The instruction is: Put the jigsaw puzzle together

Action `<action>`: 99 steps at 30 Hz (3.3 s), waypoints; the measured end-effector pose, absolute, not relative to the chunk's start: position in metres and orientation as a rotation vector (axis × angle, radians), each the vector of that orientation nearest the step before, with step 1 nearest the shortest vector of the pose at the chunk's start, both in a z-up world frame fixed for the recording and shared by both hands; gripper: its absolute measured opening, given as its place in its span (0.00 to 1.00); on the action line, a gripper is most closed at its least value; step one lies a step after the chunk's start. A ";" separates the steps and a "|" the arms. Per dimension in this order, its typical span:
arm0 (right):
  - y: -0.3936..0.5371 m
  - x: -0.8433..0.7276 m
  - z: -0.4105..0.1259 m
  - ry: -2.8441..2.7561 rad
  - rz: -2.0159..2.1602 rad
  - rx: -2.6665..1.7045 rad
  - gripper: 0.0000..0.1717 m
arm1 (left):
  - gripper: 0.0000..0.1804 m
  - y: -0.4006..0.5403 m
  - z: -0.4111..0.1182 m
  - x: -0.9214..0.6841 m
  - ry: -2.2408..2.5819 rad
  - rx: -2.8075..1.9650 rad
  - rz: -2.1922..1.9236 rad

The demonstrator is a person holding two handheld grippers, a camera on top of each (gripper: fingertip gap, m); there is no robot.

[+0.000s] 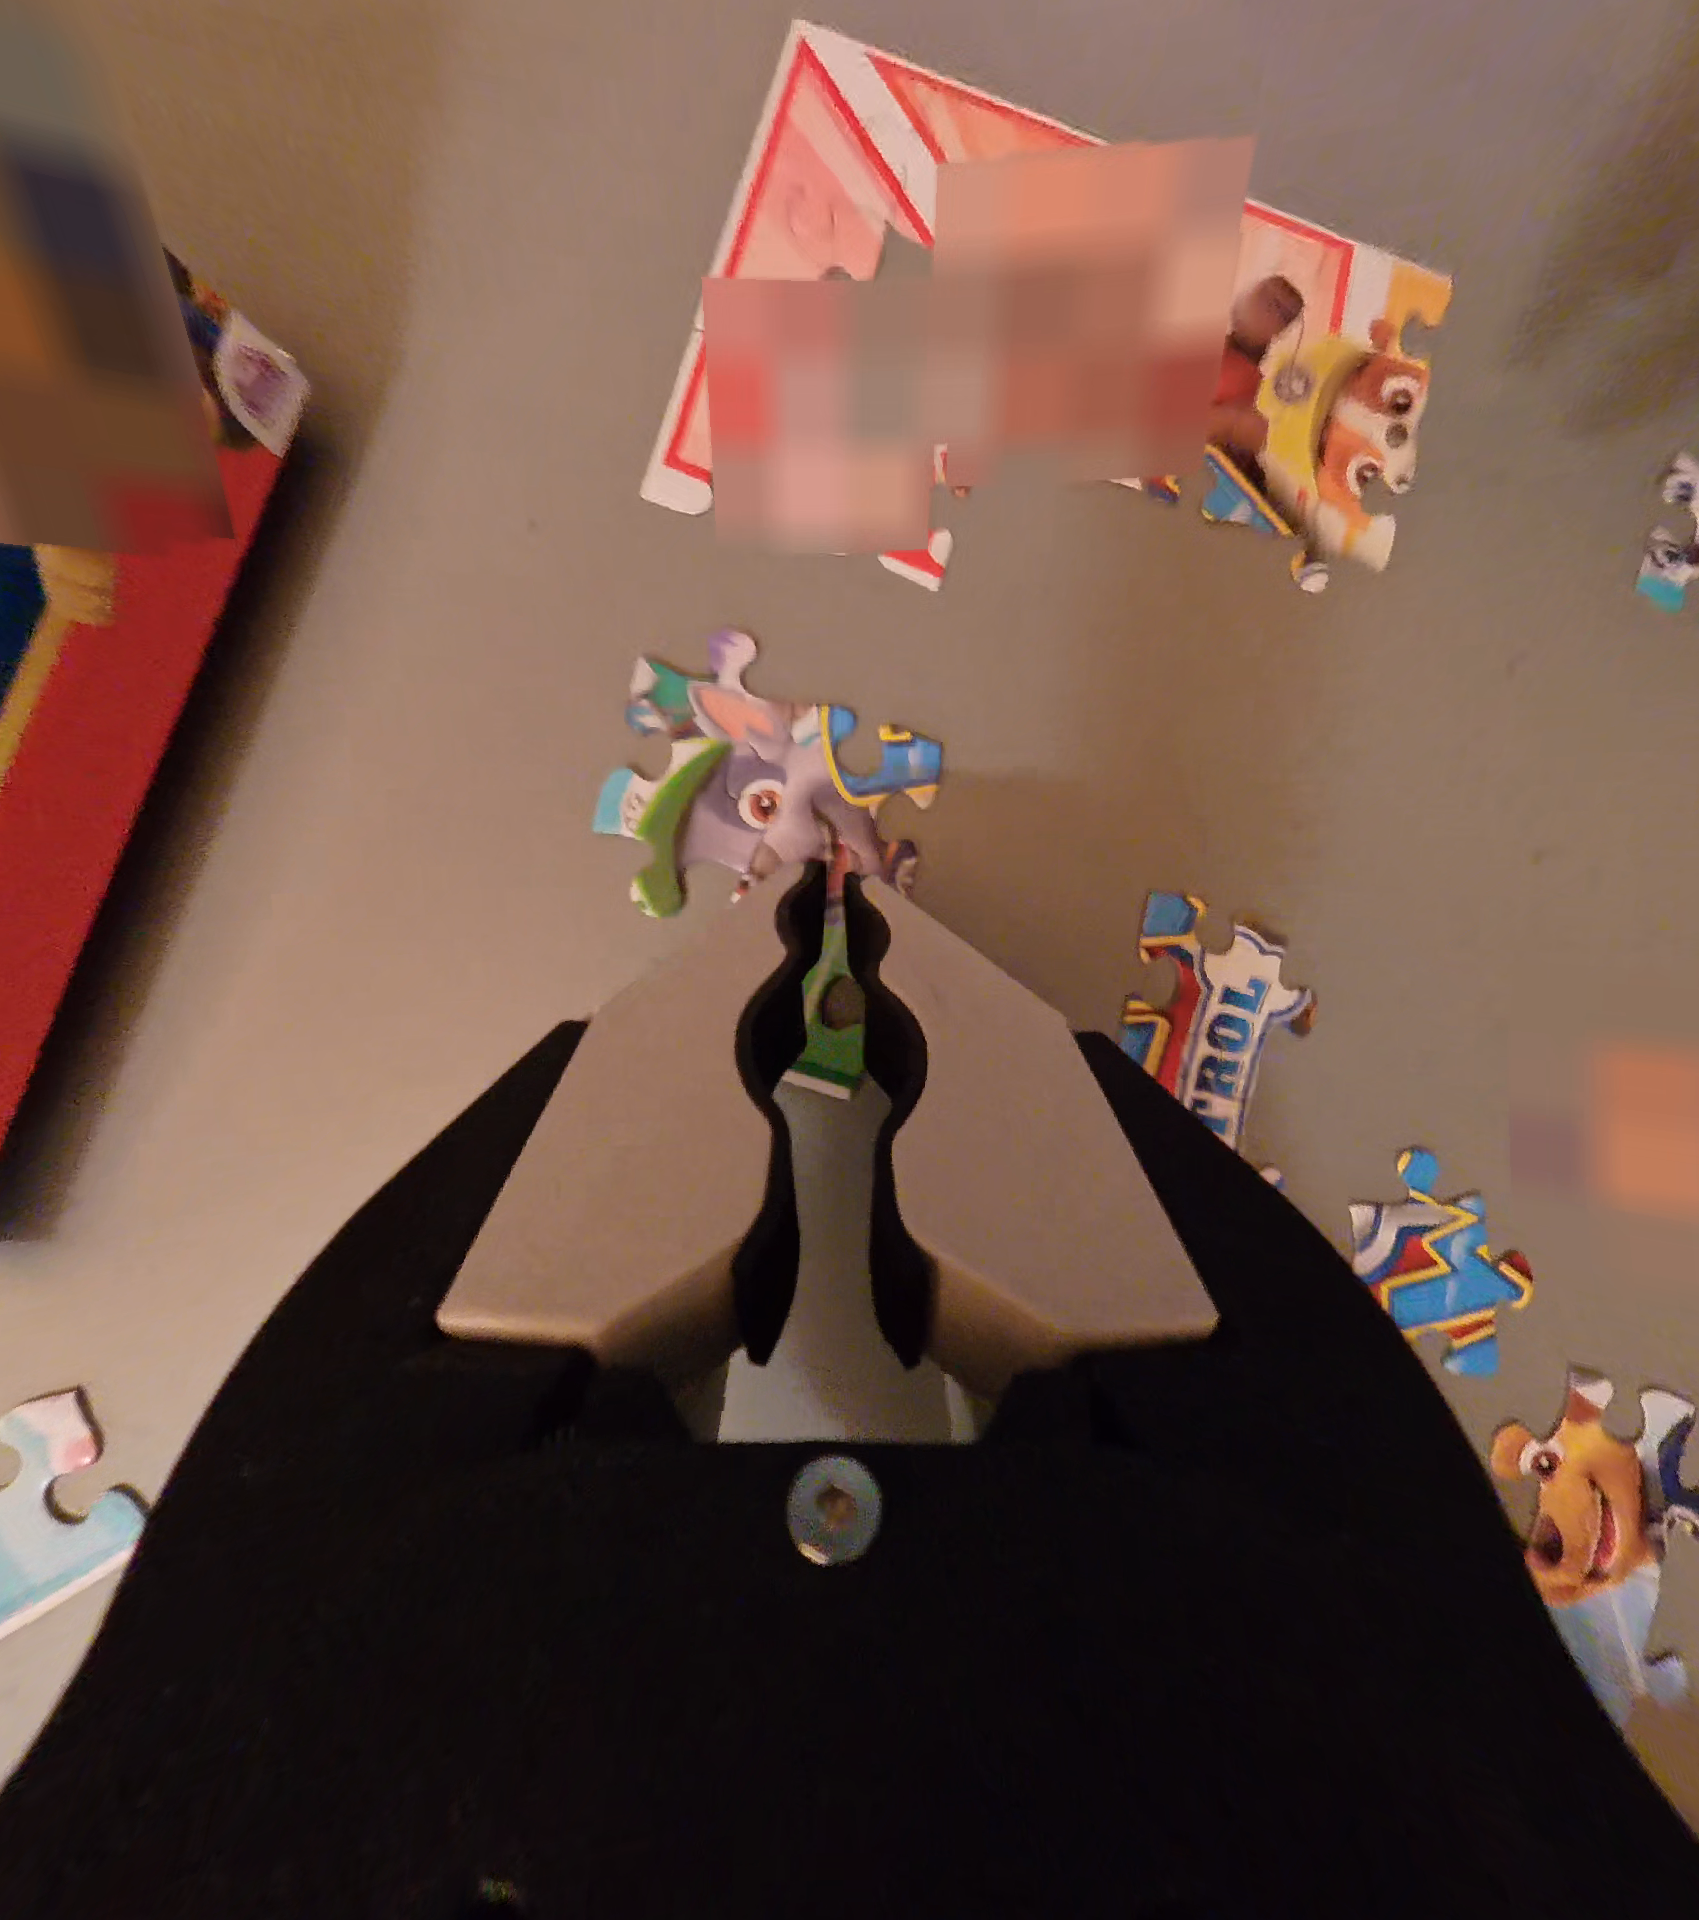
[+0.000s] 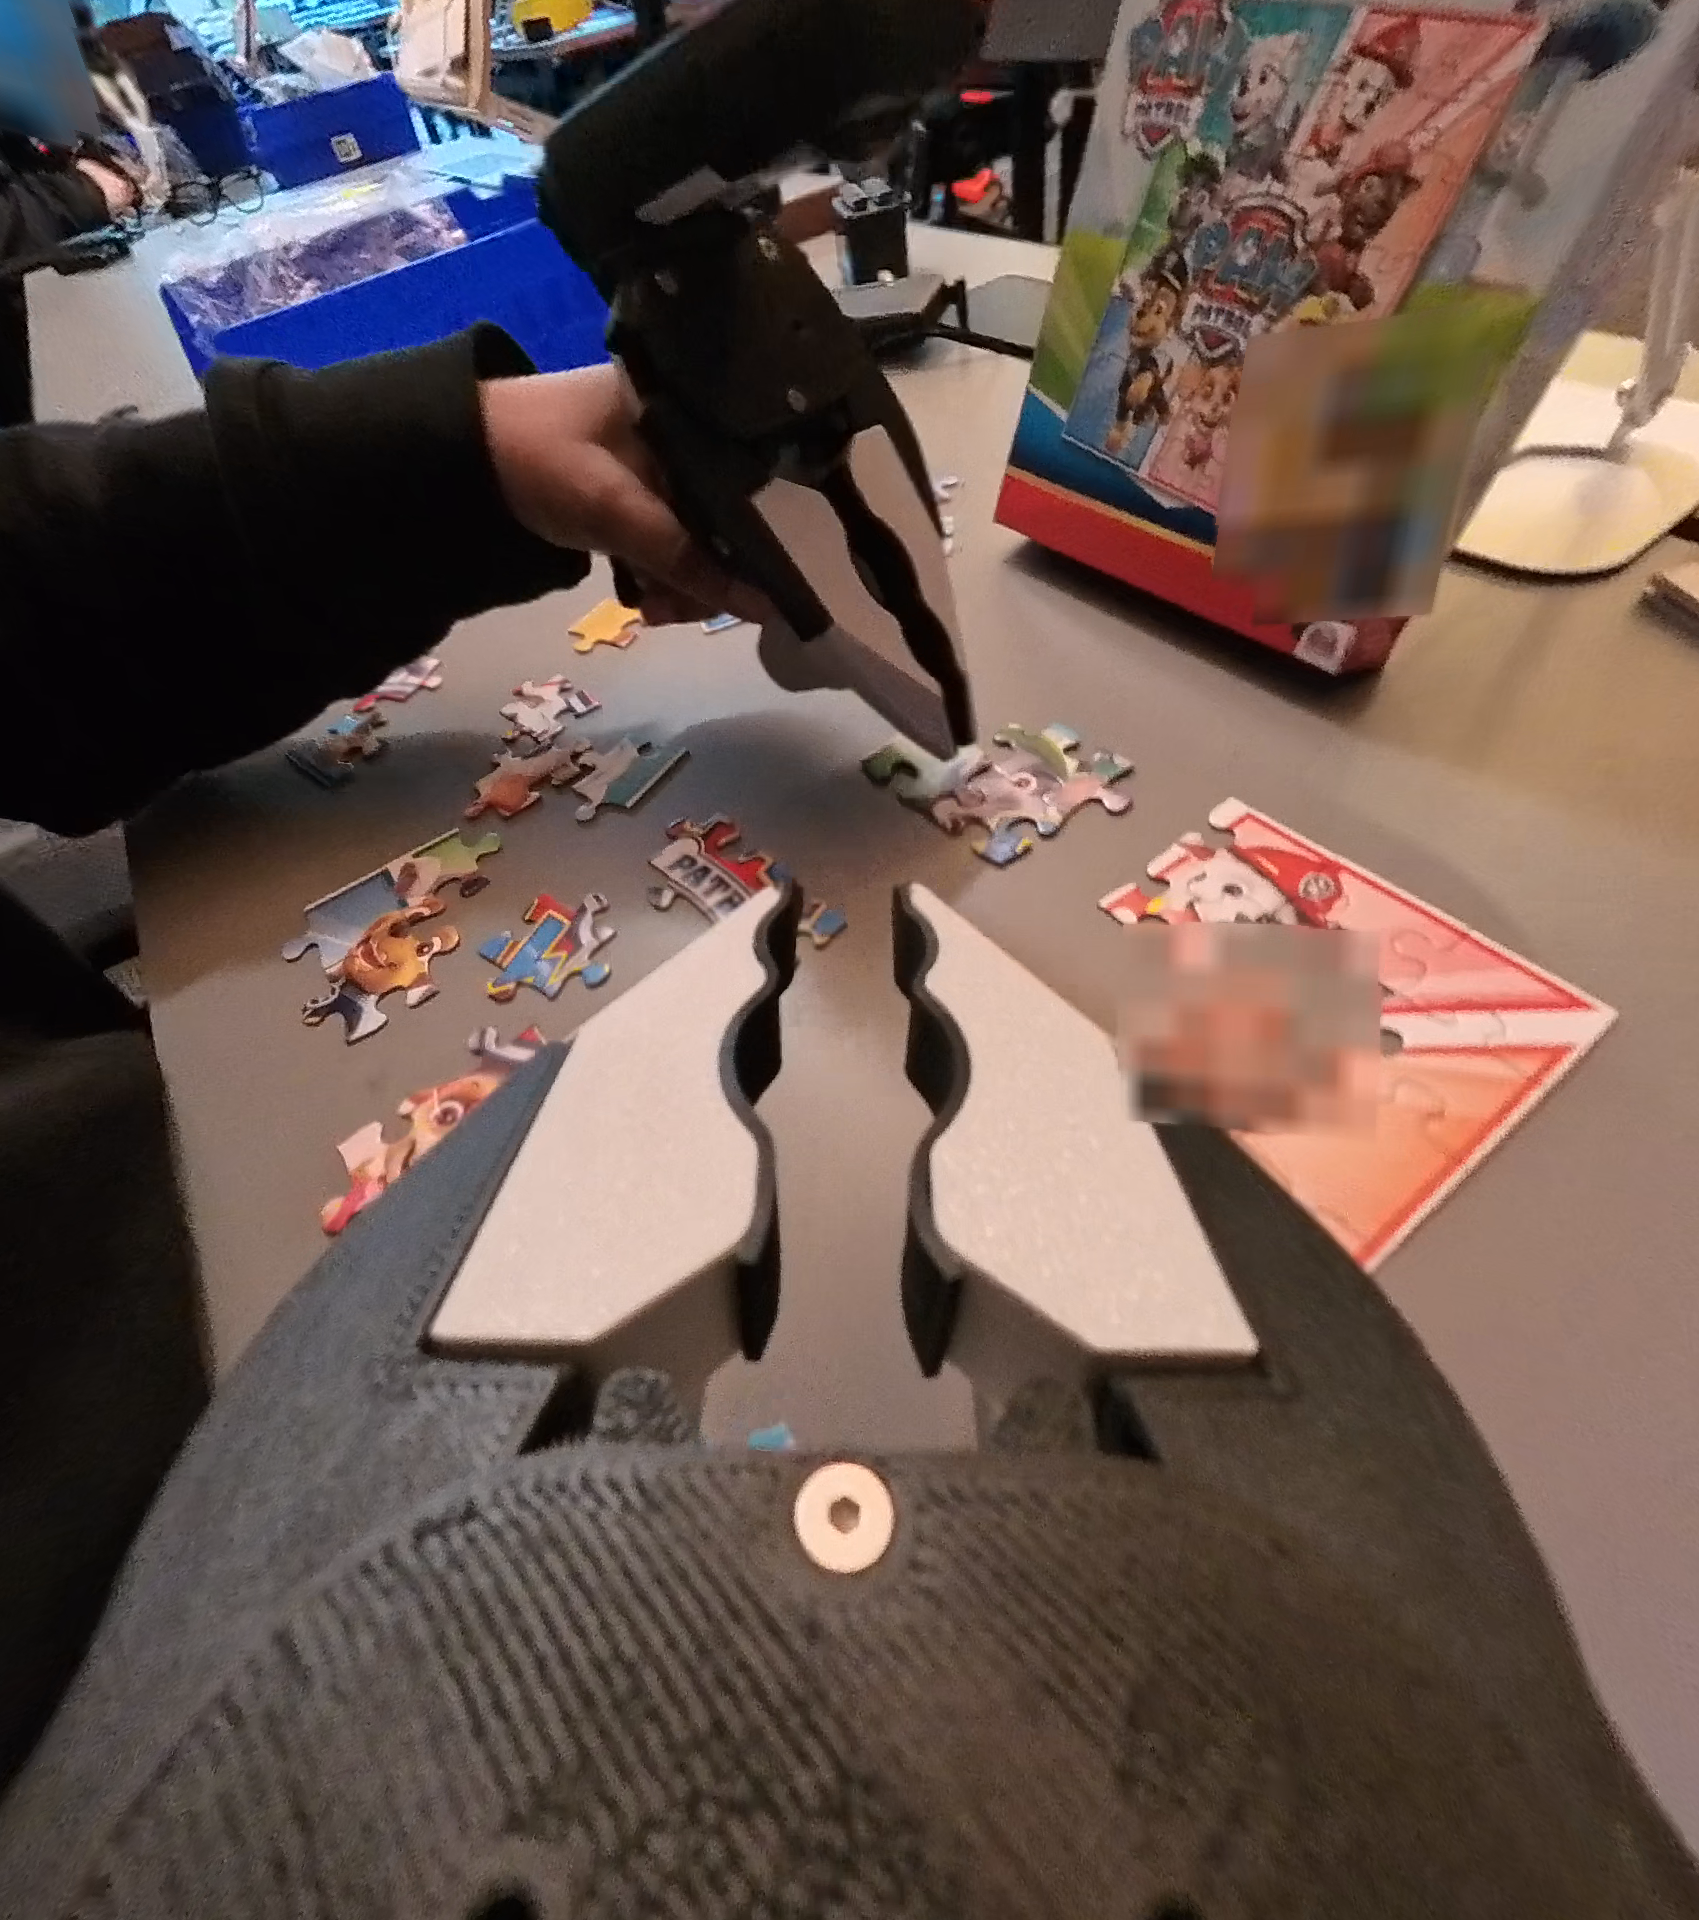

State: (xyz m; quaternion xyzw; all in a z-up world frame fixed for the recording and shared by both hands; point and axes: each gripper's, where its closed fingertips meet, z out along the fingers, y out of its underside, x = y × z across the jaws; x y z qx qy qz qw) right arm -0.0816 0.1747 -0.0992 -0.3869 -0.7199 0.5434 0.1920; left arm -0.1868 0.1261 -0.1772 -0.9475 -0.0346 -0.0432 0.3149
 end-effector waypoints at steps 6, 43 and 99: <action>0.160 -0.090 -0.099 -2.071 1.480 -1.016 0.09 | 0.00 0.121 -0.193 -0.195 -0.136 -2.608 -0.039; 0.167 -0.080 -0.110 -2.044 1.531 -1.118 0.09 | 0.26 0.116 -0.190 -0.180 -0.045 -2.525 -0.019; 0.170 -0.073 -0.110 -2.022 1.543 -1.153 0.09 | 0.19 0.091 -0.187 -0.169 0.113 -2.576 -0.113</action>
